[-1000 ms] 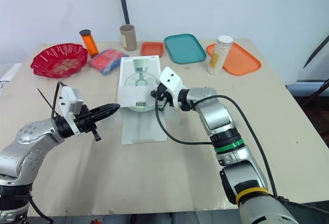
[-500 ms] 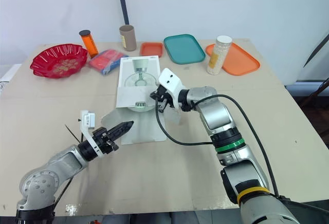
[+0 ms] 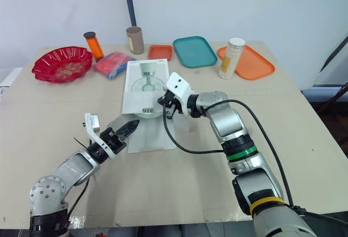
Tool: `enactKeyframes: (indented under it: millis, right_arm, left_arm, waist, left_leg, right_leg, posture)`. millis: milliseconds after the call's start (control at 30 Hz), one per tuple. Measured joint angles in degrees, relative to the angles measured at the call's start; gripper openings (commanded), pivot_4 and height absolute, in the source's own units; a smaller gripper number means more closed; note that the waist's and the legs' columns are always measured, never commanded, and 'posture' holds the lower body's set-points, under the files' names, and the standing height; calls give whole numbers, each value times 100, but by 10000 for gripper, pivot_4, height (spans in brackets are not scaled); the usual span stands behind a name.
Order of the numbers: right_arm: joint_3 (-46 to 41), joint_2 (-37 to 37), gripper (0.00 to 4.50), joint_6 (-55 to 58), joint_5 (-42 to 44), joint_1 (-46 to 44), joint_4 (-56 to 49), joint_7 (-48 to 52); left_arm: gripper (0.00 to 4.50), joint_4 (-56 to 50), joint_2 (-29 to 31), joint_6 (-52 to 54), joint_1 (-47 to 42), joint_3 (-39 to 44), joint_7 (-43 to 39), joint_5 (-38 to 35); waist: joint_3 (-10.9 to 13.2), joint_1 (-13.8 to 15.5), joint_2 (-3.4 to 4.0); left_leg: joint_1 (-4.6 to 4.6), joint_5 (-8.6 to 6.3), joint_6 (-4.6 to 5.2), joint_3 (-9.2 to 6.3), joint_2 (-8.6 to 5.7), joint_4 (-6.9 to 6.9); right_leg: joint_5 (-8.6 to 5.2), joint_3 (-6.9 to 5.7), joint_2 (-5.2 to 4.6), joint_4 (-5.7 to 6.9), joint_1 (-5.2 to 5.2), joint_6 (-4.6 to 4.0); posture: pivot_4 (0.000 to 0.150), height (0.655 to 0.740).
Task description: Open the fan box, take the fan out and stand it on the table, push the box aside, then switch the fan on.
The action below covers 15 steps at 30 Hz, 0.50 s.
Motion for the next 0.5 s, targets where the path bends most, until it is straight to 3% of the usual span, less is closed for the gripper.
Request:
enactKeyframes:
  millis: [500]
  right_arm:
    - [0,-7,734,0,-39,1,-11,-88]
  left_arm:
    - [0,472,-22,0,-346,-203,100,-316]
  waist:
    - [0,2,0]
  left_leg:
    - [-1,3,-5,-1,0,-1]
  right_leg:
    - [0,0,0,-1,0,0]
  posture:
    - [1500,7400]
